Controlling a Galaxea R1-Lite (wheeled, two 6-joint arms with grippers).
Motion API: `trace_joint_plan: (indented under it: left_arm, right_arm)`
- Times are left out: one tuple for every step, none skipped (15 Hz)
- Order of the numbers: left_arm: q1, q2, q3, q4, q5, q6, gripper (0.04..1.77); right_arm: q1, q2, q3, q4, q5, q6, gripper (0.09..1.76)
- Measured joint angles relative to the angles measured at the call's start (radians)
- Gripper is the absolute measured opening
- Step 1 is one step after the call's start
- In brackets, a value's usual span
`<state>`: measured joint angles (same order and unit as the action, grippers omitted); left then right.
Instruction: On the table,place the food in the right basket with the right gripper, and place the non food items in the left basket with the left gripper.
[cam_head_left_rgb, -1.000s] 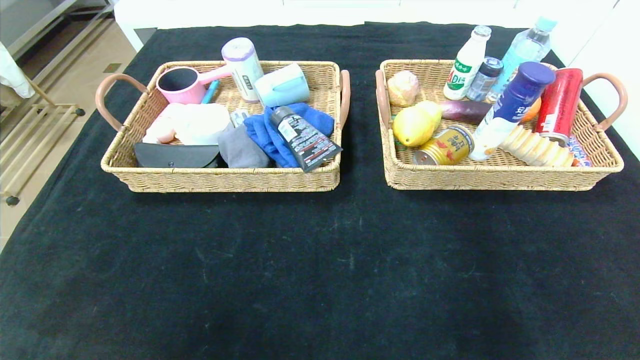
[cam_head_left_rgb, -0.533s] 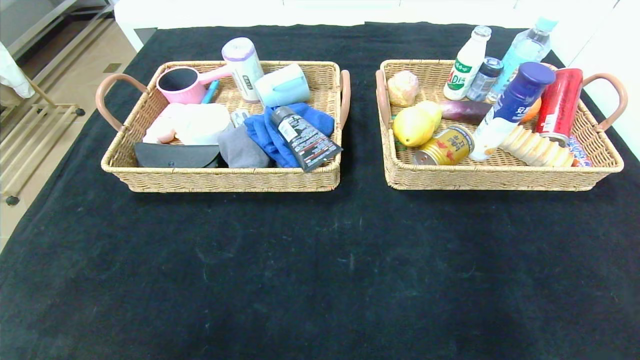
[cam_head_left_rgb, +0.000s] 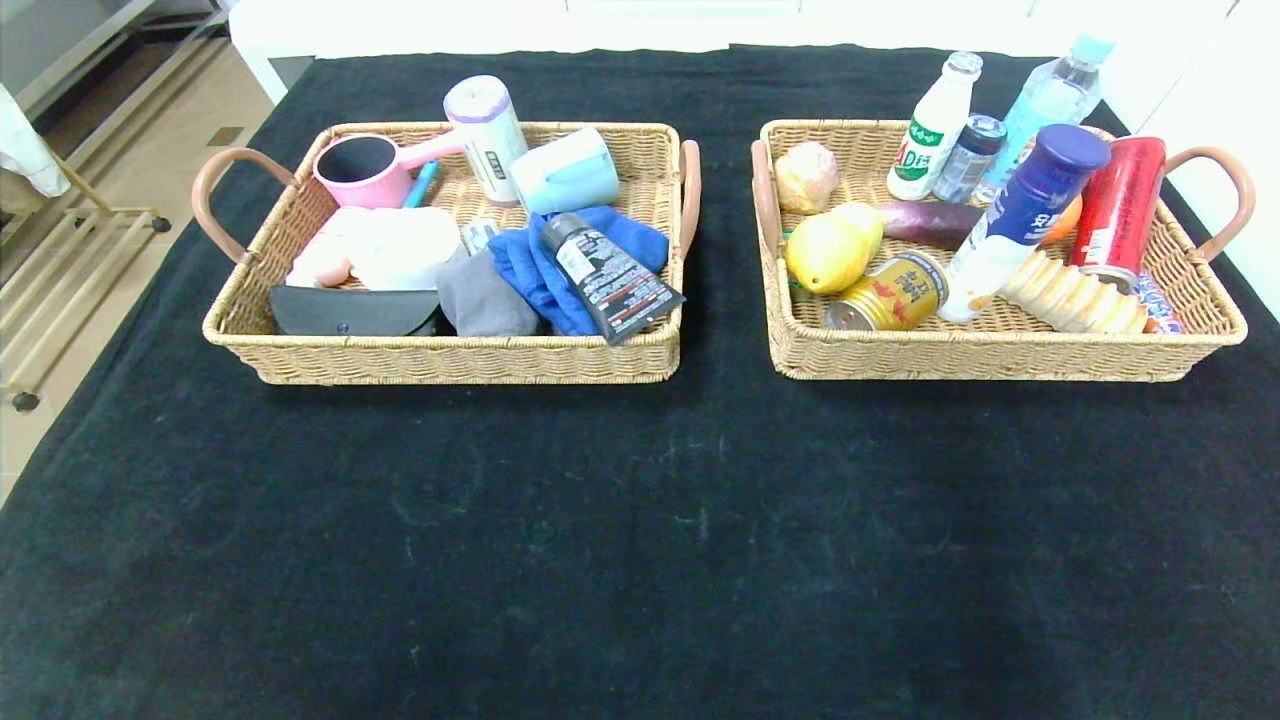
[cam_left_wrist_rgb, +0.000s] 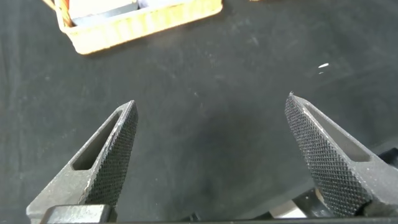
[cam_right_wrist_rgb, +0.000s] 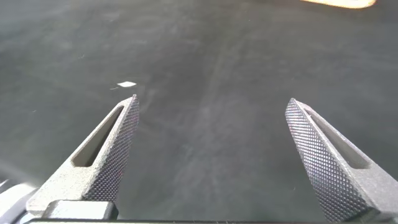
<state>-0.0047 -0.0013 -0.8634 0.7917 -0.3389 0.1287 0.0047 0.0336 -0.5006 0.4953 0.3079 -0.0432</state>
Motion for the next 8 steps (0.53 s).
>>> trace_joint_plan:
  left_arm:
    - [0.000, 0.000, 0.043, -0.064, 0.016, -0.002, 1.72]
    - [0.000, -0.001, 0.108, -0.158, 0.037, -0.004, 1.72]
    - [0.000, -0.001, 0.183, -0.272, 0.061, -0.006, 1.72]
    - [0.000, -0.001, 0.272, -0.392, 0.086, -0.007, 1.72]
    - [0.000, -0.001, 0.375, -0.509, 0.116, -0.007, 1.72]
    - [0.000, -0.001, 0.469, -0.597, 0.144, -0.007, 1.72]
    - [0.000, -0.001, 0.552, -0.662, 0.170, -0.008, 1.72]
    - [0.000, -0.001, 0.626, -0.702, 0.194, -0.010, 1.72]
  right_arm:
    - [-0.001, -0.011, 0.041, -0.042, -0.058, 0.002, 1.71]
    - [-0.002, -0.020, 0.096, -0.110, -0.116, 0.010, 1.71]
    - [-0.003, -0.026, 0.154, -0.192, -0.163, 0.015, 1.71]
    - [-0.003, -0.029, 0.221, -0.287, -0.207, 0.017, 1.71]
    - [-0.003, -0.031, 0.292, -0.382, -0.242, 0.015, 1.71]
    - [-0.003, -0.032, 0.355, -0.449, -0.264, 0.008, 1.71]
    - [-0.003, -0.033, 0.409, -0.488, -0.279, -0.006, 1.71]
    - [-0.003, -0.034, 0.453, -0.501, -0.285, -0.029, 1.71]
